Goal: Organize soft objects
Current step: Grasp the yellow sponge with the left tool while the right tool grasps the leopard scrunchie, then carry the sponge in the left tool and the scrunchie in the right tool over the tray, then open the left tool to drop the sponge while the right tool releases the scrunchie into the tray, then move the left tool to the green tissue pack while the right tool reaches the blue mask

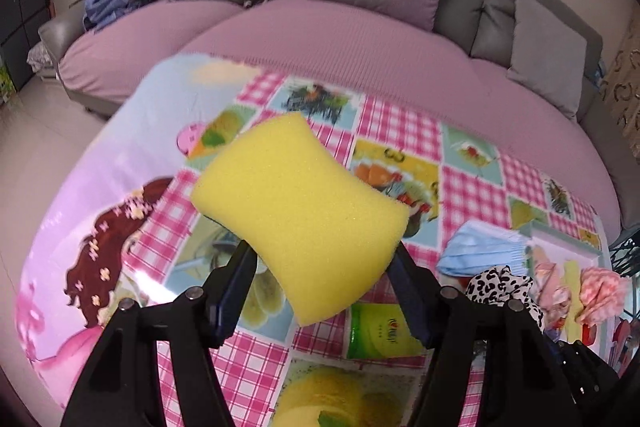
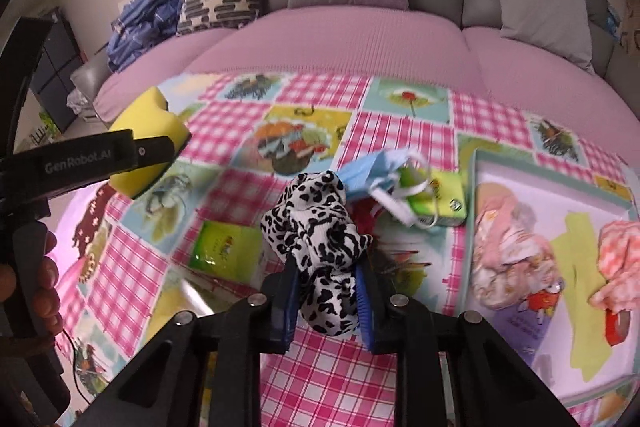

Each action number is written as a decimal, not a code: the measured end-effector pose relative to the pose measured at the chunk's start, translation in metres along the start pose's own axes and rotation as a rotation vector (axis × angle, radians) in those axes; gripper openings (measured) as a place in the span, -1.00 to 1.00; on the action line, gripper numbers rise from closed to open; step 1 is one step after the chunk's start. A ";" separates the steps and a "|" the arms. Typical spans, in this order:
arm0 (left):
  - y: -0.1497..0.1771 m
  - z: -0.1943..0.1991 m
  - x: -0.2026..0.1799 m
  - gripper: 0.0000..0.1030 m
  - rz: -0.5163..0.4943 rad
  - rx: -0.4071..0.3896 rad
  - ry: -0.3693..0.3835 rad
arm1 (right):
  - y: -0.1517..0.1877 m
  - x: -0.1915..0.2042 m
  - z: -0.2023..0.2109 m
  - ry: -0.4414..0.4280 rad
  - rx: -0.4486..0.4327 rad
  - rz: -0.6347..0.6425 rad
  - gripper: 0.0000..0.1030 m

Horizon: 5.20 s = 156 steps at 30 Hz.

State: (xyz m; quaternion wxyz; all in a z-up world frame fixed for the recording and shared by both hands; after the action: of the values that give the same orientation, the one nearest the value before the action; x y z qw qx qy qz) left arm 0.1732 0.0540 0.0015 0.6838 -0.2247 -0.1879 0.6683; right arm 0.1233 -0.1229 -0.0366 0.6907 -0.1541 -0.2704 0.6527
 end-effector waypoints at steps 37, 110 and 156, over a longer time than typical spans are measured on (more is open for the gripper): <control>-0.003 0.066 -0.149 0.32 -0.329 -0.132 0.137 | 0.000 -0.177 0.083 0.203 -0.081 -0.329 -0.49; 0.051 0.012 -0.244 0.85 -0.454 -0.010 0.196 | 0.041 -0.280 0.110 0.293 -0.046 -0.520 0.67; 0.056 -0.048 -0.054 0.91 -0.081 0.149 0.044 | 0.006 -0.089 0.009 0.093 0.054 -0.209 1.00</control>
State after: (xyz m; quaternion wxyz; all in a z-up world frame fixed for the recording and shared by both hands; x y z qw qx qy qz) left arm 0.1511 -0.0026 -0.0672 0.7290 -0.1799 -0.1315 0.6472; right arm 0.1126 -0.2108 -0.0482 0.7708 -0.1365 -0.2349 0.5763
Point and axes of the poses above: each gripper's, at about its wrist camera, not at the fingertips, and z roughly against the way its jaws point, x to its left, y to its underside, the point moved 7 cm from there along -z, roughly the way its jaws point, and after that the axes turned 7 degrees about -z, right-handed, at the moved point
